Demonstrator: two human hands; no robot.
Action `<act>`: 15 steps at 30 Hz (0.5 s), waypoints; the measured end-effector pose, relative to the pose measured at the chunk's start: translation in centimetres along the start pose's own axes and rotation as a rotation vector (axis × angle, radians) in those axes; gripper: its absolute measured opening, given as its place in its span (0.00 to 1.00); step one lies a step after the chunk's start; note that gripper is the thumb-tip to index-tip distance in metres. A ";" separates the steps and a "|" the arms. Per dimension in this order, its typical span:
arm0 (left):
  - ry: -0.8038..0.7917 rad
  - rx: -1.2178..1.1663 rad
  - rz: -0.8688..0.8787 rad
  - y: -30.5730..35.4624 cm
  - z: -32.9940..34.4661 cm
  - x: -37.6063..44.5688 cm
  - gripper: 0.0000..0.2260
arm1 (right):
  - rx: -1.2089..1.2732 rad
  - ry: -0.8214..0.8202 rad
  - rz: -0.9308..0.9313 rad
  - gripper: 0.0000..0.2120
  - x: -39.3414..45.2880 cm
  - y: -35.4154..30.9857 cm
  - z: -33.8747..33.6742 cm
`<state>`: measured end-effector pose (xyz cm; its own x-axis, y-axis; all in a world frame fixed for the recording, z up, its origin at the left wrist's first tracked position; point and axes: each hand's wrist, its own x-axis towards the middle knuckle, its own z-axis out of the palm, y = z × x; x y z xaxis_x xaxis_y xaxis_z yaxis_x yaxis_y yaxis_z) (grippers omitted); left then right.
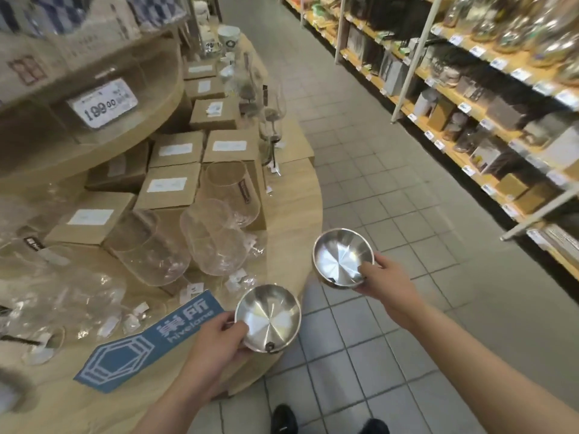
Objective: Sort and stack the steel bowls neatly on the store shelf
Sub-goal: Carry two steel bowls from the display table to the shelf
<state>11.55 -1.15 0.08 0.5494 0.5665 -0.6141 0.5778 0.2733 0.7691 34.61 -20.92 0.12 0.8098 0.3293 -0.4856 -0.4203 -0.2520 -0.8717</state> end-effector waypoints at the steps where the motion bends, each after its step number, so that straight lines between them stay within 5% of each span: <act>1: -0.012 0.006 0.016 0.7 1.3 -0.1 0.10 | 0.010 0.019 -0.005 0.14 -0.4 -0.1 -1.9; 15: -0.199 0.012 0.183 12.0 24.7 -0.3 0.07 | 0.146 0.371 -0.053 0.09 -6.6 -0.3 -32.4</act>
<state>33.24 -17.25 5.16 0.7526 0.4417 -0.4884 0.4643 0.1701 0.8692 42.64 -52.47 5.72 0.9134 -0.0198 -0.4066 -0.4064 -0.1030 -0.9079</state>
